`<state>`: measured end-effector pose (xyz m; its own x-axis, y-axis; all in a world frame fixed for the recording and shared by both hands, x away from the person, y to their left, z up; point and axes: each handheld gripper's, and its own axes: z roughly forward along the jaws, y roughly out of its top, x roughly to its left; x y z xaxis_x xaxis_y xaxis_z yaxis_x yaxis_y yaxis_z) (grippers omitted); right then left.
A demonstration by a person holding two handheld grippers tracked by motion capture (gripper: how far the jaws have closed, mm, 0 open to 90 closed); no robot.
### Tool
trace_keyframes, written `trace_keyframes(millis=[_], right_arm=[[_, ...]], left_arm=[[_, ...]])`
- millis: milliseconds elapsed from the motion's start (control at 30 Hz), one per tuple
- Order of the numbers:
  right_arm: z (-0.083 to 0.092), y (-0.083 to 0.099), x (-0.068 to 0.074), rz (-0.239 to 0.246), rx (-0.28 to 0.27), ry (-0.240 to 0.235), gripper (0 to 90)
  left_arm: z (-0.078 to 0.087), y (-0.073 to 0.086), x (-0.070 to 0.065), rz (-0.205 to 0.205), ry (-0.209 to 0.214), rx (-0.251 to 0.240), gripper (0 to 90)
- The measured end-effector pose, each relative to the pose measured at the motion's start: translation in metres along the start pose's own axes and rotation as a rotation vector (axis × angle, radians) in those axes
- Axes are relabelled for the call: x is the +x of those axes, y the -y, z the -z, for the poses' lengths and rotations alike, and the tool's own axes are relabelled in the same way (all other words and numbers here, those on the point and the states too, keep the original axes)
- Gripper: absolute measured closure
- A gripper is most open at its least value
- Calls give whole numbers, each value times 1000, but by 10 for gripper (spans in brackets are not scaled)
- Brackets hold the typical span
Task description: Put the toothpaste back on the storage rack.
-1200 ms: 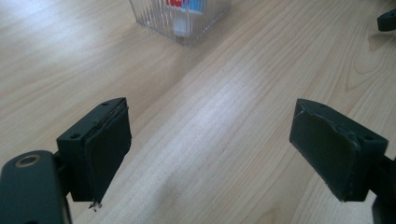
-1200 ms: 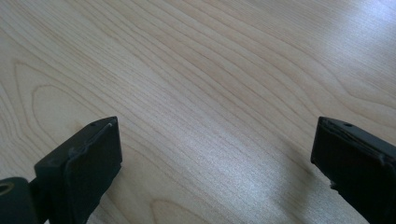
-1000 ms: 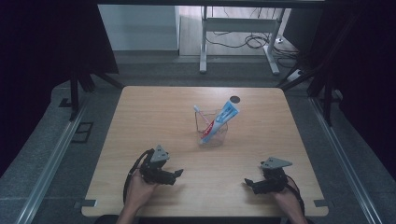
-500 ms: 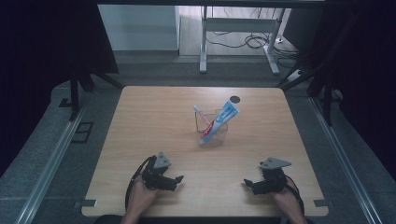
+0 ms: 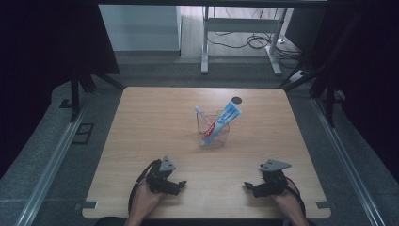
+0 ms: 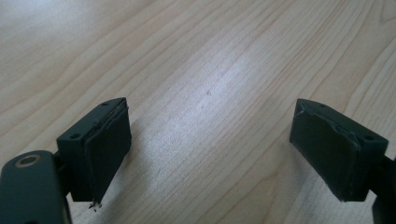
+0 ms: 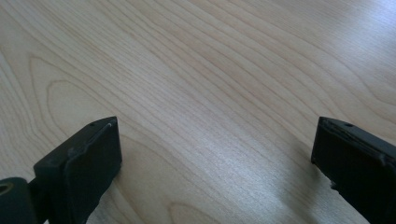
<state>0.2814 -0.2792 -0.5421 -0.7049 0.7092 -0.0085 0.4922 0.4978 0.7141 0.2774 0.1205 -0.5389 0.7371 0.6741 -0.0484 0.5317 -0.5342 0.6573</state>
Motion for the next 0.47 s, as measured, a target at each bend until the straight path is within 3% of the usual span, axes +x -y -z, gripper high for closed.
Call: trace_keyframes(millis=[467], right_arm=[[-2,0,1,-2,15,-11,9]], left_arm=[[-2,4,0,-19,-12,-38,127]])
